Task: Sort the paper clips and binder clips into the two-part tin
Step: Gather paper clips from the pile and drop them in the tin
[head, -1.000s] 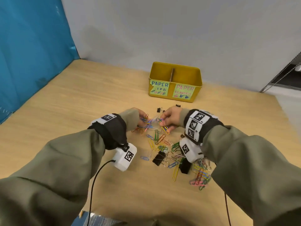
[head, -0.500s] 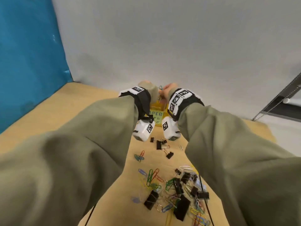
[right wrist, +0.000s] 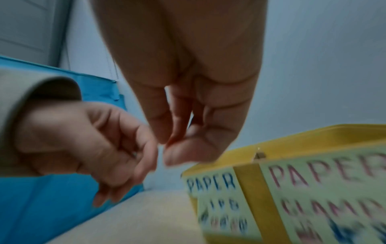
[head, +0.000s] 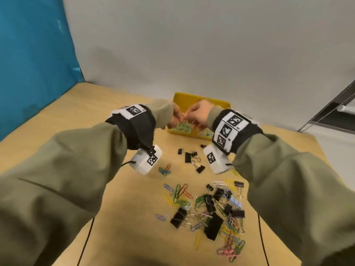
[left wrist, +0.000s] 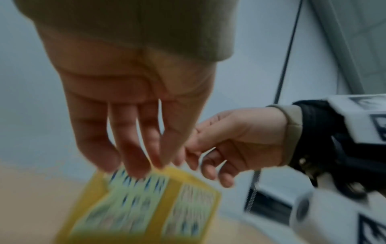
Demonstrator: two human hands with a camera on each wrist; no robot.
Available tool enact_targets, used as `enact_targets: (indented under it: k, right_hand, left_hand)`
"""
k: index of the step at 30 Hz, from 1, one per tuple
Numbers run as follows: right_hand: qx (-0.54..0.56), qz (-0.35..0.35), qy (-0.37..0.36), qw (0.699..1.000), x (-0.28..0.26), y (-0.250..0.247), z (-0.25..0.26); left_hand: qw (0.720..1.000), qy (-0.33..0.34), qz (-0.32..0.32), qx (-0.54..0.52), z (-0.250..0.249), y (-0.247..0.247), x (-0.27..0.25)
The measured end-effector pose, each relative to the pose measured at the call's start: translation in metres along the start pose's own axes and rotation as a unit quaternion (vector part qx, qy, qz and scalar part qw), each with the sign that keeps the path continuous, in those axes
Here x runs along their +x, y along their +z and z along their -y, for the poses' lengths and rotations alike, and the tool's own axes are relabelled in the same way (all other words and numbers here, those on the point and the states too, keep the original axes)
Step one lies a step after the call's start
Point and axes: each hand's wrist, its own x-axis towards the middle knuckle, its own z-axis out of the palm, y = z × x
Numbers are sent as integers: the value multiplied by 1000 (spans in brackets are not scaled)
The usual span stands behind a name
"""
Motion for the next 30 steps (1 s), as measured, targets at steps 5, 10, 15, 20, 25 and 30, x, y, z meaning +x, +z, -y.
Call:
enact_targets:
  k: [5, 10, 15, 20, 25, 30]
  right_hand:
    - [-187, 217, 60, 956, -52, 55, -42]
    - [-394, 241, -50, 885, -78, 91, -62]
    - [-387, 259, -53, 883, -88, 79, -82]
    - [-435, 235, -15, 869, -98, 65, -96]
    - [-458, 190, -36, 868, -95, 90, -95]
    - [-415, 162, -69, 893, -90, 98, -85]
  left_hand:
    - [970, -16, 129, 205, 31, 67, -36]
    - [929, 57, 93, 354, 44, 105, -53]
    - [940, 52, 141, 306, 51, 107, -76]
    - [933, 5, 169, 317, 49, 113, -106]
    - [942, -8, 153, 298, 38, 137, -111]
    - [963, -23, 122, 240, 36, 131, -95]
